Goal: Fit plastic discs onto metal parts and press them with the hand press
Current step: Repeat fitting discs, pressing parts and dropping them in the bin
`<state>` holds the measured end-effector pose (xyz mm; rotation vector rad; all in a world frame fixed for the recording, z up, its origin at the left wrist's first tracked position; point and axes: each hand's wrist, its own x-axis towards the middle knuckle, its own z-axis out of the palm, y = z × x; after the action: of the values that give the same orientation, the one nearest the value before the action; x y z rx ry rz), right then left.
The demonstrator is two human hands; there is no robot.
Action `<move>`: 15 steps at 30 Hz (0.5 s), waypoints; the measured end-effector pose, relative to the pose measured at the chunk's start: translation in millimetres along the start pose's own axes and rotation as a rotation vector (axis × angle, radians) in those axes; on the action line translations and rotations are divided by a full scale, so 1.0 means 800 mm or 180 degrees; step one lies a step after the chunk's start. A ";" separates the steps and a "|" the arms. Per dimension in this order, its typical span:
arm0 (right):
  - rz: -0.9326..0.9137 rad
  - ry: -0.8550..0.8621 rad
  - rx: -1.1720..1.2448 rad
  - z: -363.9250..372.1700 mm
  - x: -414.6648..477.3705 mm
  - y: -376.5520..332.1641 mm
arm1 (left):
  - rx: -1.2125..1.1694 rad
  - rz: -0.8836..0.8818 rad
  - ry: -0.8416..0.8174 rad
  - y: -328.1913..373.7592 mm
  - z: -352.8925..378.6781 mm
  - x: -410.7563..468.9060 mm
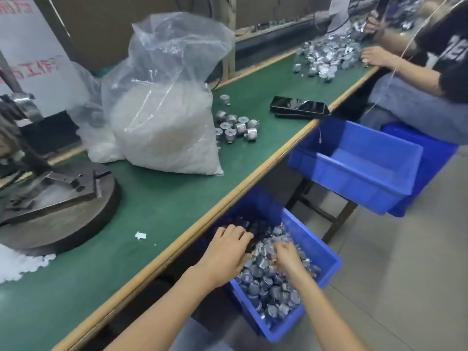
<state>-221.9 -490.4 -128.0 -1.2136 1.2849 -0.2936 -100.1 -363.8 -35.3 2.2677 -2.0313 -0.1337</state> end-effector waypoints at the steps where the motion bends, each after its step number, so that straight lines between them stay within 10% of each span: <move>1: 0.0115 0.0097 -0.0034 -0.004 0.009 0.013 | -0.0029 -0.0005 0.0002 -0.001 0.003 0.000; 15: -0.0809 0.1095 -0.0243 0.000 -0.003 -0.034 | -0.0359 0.0223 0.0910 -0.014 -0.060 -0.005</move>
<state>-211.0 -499.6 -104.3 -1.4375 1.4442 -0.6657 -83.2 -357.7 10.8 2.0138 -1.9010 0.0754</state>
